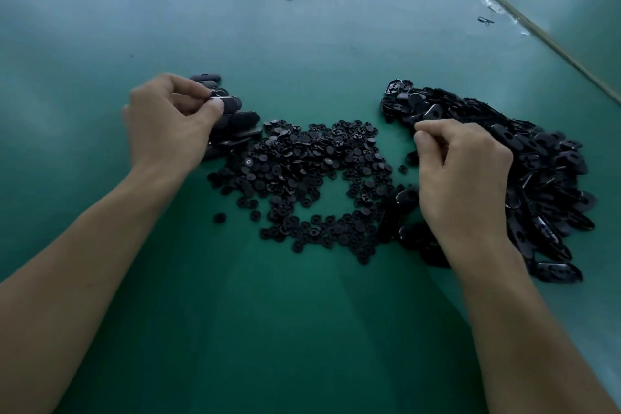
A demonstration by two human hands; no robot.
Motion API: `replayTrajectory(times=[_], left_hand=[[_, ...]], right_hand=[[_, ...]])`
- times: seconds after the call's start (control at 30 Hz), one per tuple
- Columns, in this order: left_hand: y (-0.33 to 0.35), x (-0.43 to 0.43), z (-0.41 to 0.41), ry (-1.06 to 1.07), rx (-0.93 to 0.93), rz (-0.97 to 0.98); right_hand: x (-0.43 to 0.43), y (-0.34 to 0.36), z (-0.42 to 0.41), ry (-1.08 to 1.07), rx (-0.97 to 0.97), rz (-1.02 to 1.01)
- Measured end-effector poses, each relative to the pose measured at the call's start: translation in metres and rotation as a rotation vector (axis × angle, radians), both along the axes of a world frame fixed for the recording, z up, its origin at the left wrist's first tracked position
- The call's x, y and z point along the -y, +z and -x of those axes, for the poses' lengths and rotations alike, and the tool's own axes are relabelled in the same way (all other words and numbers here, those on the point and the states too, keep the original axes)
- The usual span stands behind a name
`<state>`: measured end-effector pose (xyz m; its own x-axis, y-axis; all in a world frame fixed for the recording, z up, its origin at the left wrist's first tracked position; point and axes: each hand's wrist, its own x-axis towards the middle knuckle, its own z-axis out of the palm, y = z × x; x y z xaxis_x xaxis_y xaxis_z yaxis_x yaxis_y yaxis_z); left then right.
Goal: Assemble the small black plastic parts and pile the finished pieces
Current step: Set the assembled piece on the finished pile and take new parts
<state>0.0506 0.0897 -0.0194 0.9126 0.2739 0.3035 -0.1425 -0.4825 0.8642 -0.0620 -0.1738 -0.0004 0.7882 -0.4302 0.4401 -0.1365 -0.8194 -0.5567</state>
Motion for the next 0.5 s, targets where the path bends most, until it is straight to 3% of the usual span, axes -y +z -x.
replayTrajectory(times=[0.27, 0.4, 0.5], left_hand=[[-0.005, 0.001, 0.002, 0.06, -0.016, -0.284], [0.001, 0.013, 0.009, -0.012, 0.126, -0.25], [0.012, 0.035, 0.027, -0.218, 0.172, -0.071]], right_hand=[[-0.017, -0.004, -0.001, 0.294, 0.01, -0.399], [-0.024, -0.004, -0.002, 0.406, -0.009, -0.668], [-0.027, -0.004, -0.003, 0.469, -0.018, -0.863]])
